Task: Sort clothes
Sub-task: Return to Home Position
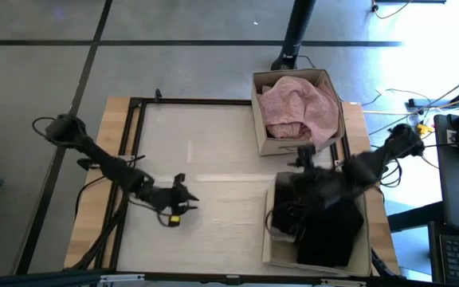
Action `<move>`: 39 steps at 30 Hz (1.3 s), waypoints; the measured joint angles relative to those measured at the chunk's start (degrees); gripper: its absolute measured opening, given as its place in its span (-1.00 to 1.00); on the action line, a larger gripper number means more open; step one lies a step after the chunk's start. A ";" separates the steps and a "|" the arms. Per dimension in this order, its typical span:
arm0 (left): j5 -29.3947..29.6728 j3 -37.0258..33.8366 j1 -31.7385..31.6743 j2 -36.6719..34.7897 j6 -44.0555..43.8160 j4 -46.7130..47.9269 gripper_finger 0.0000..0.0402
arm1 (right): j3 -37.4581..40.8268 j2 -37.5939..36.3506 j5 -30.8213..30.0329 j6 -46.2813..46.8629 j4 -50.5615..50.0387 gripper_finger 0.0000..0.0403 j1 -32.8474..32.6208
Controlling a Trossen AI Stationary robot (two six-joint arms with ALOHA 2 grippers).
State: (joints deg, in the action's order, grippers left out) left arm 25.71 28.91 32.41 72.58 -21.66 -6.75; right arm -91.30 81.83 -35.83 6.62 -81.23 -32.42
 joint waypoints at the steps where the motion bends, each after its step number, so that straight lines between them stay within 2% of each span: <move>1: -2.26 0.00 -2.19 0.00 1.89 -0.26 -0.46 | 2.49 -2.28 -0.22 -2.66 2.64 -0.03 1.49; 5: -7.69 0.00 -9.96 -0.15 8.57 -0.52 -0.65 | 16.55 -15.27 1.58 -14.35 19.62 -0.27 7.28; 12: -20.13 -0.10 -19.37 -0.15 17.08 -6.62 -0.97 | 44.94 -39.62 15.58 -30.89 56.93 -0.74 19.01; 16: -25.50 -3.43 -23.72 -0.17 20.60 -17.62 -0.97 | 56.84 -49.68 24.31 -36.64 72.33 -0.96 24.49; 19: -29.73 -8.32 -27.46 -1.20 20.38 -28.36 -0.99 | 63.02 -56.90 29.59 -39.25 79.31 -0.95 26.85; 23: -31.16 -15.36 -30.77 -5.00 17.60 -40.37 -0.98 | 69.42 -65.48 32.43 -42.73 84.82 -0.90 28.06; 27: -31.17 -20.90 -32.78 -10.35 15.98 -45.94 -0.98 | 74.33 -73.11 32.46 -44.26 87.53 -0.90 27.99; 33: -30.63 -26.49 -34.74 -18.16 14.23 -46.67 -0.98 | 80.04 -81.80 32.14 -44.20 87.36 -0.90 27.99; 39: -30.29 -28.37 -35.38 -25.71 14.14 -41.62 -0.98 | 81.29 -80.84 31.51 -42.86 87.43 -0.90 27.99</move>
State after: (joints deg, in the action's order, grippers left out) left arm -4.57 0.54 -2.97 46.87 -7.52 -48.37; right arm -10.01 0.99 -4.32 -36.24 6.20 -4.43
